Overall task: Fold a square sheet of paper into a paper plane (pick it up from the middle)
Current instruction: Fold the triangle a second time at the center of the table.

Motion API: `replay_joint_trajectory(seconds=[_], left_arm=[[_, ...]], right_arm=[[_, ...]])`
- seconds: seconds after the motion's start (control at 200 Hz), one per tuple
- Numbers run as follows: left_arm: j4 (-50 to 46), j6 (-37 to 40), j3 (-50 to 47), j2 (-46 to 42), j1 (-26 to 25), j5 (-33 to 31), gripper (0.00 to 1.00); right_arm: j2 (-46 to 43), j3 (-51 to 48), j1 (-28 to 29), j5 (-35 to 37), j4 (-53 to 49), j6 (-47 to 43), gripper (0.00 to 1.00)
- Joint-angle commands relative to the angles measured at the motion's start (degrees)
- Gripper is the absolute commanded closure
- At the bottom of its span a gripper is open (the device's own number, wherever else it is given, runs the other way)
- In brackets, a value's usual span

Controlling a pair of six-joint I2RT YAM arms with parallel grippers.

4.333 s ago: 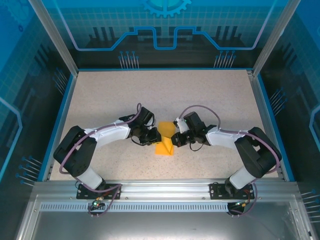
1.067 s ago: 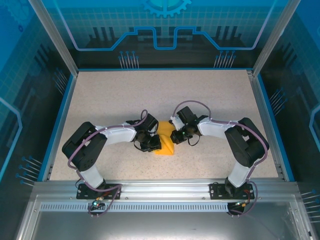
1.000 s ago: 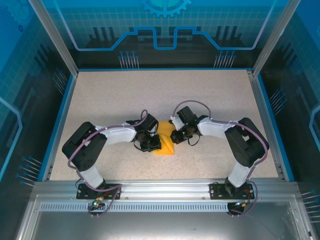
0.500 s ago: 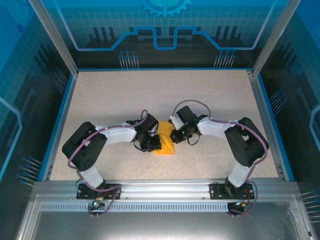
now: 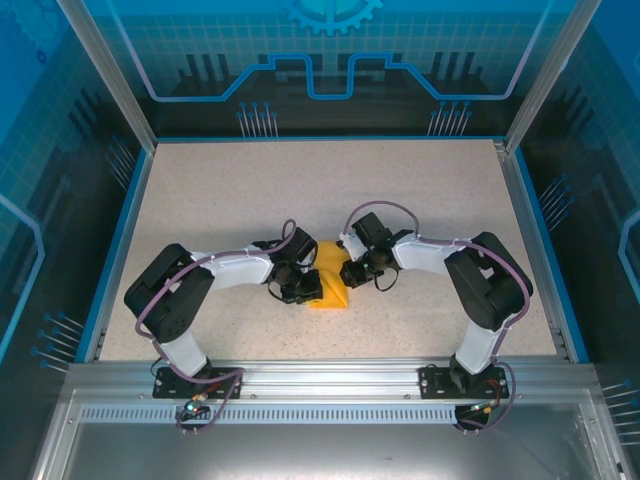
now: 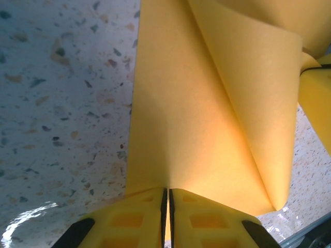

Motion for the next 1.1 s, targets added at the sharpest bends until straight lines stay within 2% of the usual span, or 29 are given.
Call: replay_joint_trajectory(seconds=[0.0,0.405,0.665,0.93,1.09], left_arm=[[-2.21,1.46,1.11,0.54,-0.57,-0.97,0.86],[-2.17,-0.21,0.90,-5.61,-0.54,-2.61,0.80],[1.93,-4.14,0.48,-10.18,-0.11,-3.44,0.75],[12.58,-9.90,1.94,-4.96,2.55,3.25,0.75],[15.84,-11.49,2.73,-1.42,2.79,4.93,0.76]], right_arm=[[-0.82,0.23,0.76,1.00,-1.90,-0.37,0.93],[-1.25,-0.92,0.94,-0.51,-0.75,0.34,0.92],[-1.03,-1.03,0.94,0.11,-0.77,0.47,0.92],[-0.25,-1.37,1.01,0.56,0.06,0.92,0.92],[-0.12,-1.55,0.93,0.65,0.21,1.00,0.92]])
